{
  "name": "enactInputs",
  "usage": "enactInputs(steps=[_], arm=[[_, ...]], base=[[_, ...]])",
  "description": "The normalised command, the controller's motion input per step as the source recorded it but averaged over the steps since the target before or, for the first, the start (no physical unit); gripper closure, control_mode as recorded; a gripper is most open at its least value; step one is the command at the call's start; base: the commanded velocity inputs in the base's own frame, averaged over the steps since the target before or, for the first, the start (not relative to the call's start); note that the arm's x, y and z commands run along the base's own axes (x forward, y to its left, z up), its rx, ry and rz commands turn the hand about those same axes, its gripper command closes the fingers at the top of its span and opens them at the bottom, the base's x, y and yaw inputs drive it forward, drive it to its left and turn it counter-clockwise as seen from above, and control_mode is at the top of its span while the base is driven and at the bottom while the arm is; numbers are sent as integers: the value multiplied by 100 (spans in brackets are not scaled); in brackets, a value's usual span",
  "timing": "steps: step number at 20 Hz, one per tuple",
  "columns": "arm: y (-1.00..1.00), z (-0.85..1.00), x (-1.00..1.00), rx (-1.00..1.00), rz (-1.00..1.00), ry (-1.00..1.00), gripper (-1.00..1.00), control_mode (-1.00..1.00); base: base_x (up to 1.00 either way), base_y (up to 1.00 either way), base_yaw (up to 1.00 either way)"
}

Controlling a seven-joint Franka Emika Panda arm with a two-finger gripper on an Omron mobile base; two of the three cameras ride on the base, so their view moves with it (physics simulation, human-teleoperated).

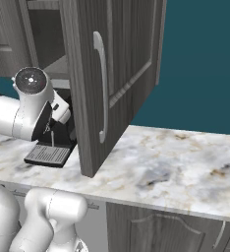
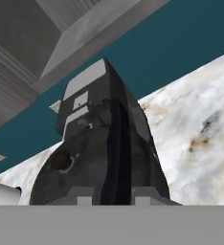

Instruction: Open the cabinet, pick the kettle from the cabinet, and place it in the sink.

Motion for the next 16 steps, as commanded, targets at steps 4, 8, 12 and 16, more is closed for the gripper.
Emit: enactInputs(steps=[4, 8, 12, 16], arm=[[0, 0, 0, 0, 0, 0, 100, -100], [0, 0, 0, 0, 0, 0, 100, -100], [0, 0, 0, 0, 0, 0, 100, -100], [0, 0, 0, 0, 0, 0, 100, 100]], base=[[0, 0, 0], [0, 0, 0], [0, 0, 0], [0, 0, 0]])
